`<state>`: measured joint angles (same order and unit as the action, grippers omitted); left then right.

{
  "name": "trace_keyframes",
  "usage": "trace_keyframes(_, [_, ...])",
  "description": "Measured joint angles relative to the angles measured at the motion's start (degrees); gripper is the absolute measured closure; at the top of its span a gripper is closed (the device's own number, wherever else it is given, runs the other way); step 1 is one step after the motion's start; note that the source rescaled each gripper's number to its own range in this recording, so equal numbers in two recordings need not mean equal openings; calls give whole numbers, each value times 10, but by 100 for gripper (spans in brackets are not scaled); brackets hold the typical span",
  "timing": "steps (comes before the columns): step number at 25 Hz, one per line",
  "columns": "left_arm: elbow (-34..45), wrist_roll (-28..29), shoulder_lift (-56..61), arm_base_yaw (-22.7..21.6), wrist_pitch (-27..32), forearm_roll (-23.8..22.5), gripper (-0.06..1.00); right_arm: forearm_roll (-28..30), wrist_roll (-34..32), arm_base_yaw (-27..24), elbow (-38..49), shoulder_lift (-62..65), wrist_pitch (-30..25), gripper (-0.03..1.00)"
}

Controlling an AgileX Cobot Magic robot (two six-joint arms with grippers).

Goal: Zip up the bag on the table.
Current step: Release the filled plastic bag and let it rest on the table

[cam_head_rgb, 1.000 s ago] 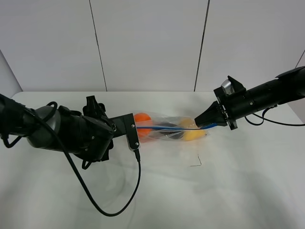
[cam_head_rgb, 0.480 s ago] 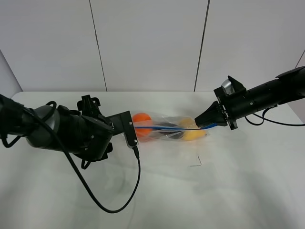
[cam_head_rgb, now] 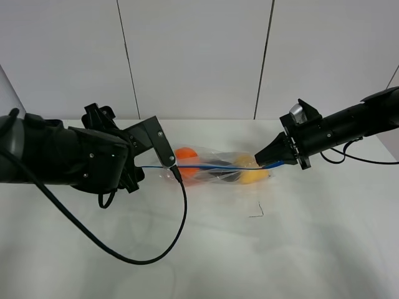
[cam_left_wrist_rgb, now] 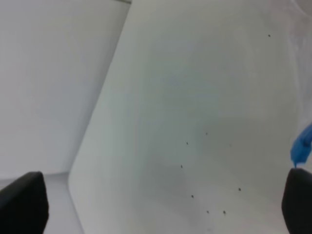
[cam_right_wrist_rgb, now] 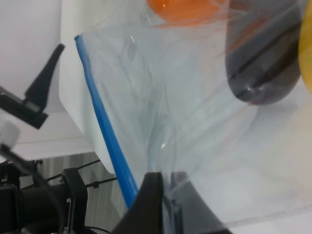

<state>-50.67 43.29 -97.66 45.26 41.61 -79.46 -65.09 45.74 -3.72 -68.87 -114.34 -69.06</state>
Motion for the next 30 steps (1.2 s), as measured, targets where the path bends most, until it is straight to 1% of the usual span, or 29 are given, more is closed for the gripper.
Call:
trace_keyframes(1, [0, 0, 4, -2, 1, 8, -6, 0, 0, 0, 0, 0, 0, 97])
trace_keyframes(3, [-5, 0, 11, -14, 0, 39, -6, 0, 0, 0, 0, 0, 0, 97])
trace_keyframes(7, [-27, -6, 27, -60, -7, 104, -6, 0, 0, 0, 0, 0, 0, 97])
trace_keyframes(9, [-37, -20, 39, -81, -19, 137, -6, 0, 0, 0, 0, 0, 0, 97])
trace_keyframes(11, [-48, -51, 48, -102, -31, 178, -6, 0, 0, 0, 0, 0, 0, 97])
trace_keyframes(14, [-61, -98, 53, -138, -36, 260, -6, 0, 0, 0, 0, 0, 0, 97])
trace_keyframes(17, [-74, -138, 53, -179, -35, 335, -6, 0, 1, 0, 0, 0, 0, 97])
trace_keyframes(18, [-78, -152, 53, -193, -35, 354, -6, 0, 1, 0, 0, 0, 0, 97])
trace_keyframes(25, [-96, -251, 53, -271, -26, 513, -6, 0, 4, 0, 0, 0, 0, 97])
trace_keyframes(28, [-96, -283, 53, -303, -9, 558, -6, 0, 5, 0, 0, 0, 0, 97])
trace_keyframes(30, [-96, -298, 53, -323, 7, 575, -6, 1, 5, 0, 0, 0, 0, 97])
